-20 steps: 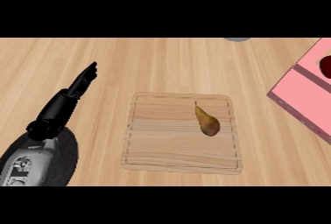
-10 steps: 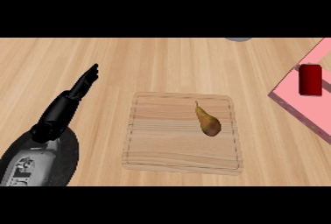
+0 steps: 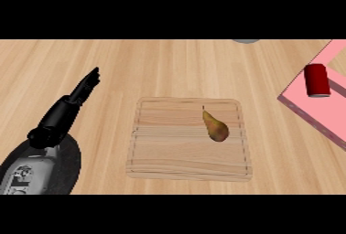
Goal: Pick the can from the cutting board and place it in the cardboard box
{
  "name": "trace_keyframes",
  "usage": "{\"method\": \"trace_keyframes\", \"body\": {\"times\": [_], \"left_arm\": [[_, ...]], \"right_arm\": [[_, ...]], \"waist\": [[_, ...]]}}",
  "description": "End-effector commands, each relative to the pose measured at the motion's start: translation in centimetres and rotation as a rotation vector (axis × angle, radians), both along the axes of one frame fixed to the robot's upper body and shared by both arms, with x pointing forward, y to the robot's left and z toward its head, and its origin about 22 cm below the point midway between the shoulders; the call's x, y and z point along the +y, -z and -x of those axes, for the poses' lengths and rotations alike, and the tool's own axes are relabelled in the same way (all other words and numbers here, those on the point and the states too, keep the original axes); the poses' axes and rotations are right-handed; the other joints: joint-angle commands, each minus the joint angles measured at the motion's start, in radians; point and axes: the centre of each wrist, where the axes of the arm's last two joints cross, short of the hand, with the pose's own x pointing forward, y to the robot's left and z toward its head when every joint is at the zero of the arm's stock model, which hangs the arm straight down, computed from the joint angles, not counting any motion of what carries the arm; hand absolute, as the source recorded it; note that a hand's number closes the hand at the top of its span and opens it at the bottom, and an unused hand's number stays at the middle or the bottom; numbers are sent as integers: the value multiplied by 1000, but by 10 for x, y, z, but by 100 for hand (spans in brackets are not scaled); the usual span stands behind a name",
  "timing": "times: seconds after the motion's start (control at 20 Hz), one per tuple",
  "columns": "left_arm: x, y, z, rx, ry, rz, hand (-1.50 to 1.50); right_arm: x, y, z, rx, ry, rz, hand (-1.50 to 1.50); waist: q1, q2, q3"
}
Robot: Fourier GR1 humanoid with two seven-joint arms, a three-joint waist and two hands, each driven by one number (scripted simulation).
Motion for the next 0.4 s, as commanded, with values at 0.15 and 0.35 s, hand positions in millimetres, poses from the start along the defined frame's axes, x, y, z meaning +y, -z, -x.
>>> {"method": "trace_keyframes", "body": {"times": [0.15,0.35], "left_arm": [[0,0,3,-17,15,6,0],[-18,3,-3,-17,24,-4,0]], "right_arm": [[-32,2,19,-99,198,-435,-150],[-51,0,36,-159,282,-460,-150]], "waist": [[18,9,0],[25,15,1]]}}
